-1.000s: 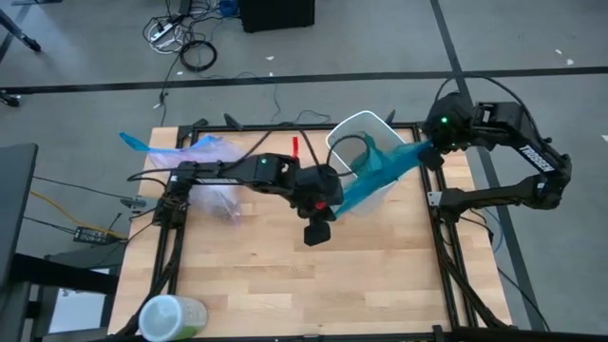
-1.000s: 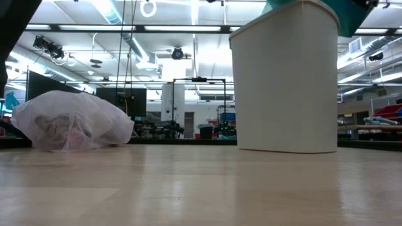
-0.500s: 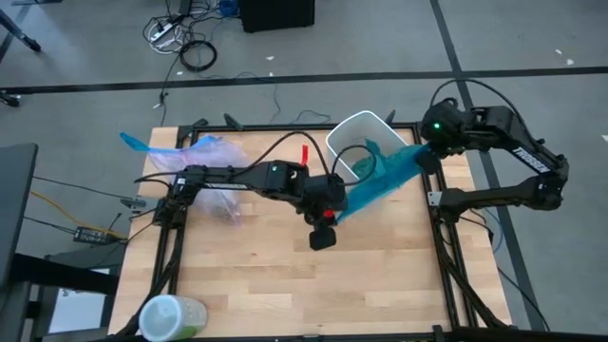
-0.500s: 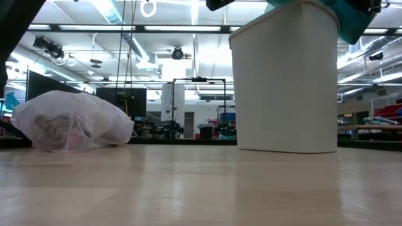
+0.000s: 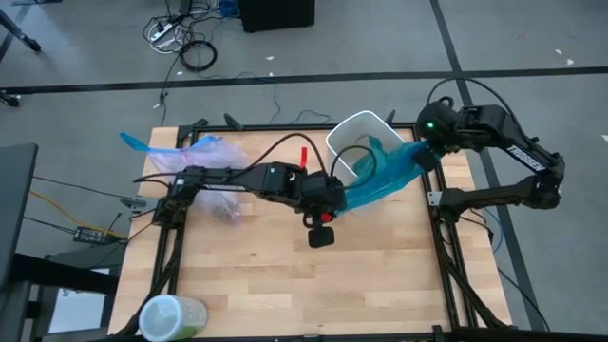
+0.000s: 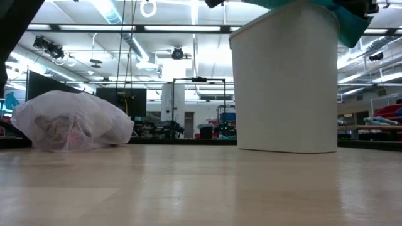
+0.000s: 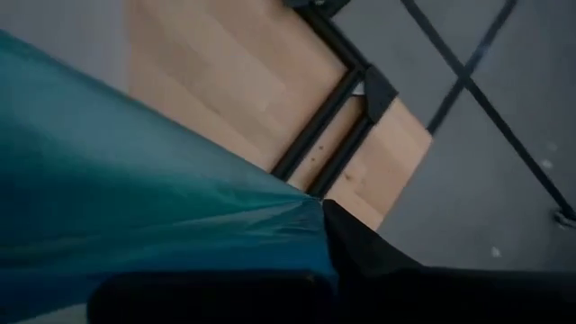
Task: Place trash/remove bag and relplace
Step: Put the blue trash bag into the white trash bin
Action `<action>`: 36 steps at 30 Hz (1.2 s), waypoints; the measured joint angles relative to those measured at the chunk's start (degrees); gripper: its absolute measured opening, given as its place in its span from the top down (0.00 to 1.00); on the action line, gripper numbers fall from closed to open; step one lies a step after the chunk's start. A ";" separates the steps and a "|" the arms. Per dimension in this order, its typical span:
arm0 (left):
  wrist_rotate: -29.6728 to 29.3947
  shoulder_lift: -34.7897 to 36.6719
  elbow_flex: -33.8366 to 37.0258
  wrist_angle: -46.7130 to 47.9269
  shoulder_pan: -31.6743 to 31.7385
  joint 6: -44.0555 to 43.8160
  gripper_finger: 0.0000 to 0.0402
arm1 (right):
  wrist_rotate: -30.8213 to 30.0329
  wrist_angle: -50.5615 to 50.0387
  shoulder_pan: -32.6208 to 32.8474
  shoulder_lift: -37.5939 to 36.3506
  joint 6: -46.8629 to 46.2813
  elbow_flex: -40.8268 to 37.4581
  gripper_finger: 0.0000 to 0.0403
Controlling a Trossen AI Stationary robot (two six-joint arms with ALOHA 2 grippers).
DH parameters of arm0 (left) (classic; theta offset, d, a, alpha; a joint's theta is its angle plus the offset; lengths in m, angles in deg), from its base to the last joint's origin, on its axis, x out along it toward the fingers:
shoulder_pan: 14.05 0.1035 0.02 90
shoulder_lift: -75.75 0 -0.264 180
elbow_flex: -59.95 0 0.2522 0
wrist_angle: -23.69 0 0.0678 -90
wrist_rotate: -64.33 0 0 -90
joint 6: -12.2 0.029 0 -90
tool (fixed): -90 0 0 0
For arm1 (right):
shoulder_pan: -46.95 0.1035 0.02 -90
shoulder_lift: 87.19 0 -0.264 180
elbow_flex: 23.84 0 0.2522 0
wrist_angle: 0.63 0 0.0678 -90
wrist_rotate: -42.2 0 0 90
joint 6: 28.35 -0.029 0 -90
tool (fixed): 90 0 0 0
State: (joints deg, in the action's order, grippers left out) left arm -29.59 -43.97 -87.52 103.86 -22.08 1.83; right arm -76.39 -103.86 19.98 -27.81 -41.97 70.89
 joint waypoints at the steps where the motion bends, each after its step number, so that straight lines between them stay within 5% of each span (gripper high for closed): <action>1: -0.44 -0.02 0.00 0.51 0.33 0.68 0.99 | -0.99 0.02 -0.16 0.58 -0.23 -0.11 1.00; 10: -5.05 -0.65 0.73 8.87 3.12 3.91 0.99 | 0.78 6.11 -3.20 4.53 2.16 -0.15 1.00; 24: -24.97 -1.07 4.98 14.94 4.61 4.52 0.99 | 11.94 13.97 -6.65 4.91 10.80 -0.17 1.00; 30: -25.64 -1.01 2.78 11.63 4.60 6.86 0.99 | 20.18 16.31 -8.50 4.97 12.47 -0.18 0.97; 36: -25.11 -0.98 -0.32 9.86 4.57 7.37 0.99 | 22.62 16.26 -11.50 4.78 12.29 -0.18 0.82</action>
State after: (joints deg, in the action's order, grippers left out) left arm -54.71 -44.95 -87.84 113.72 -17.51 9.20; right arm -53.77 -87.60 8.47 -23.03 -29.68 70.71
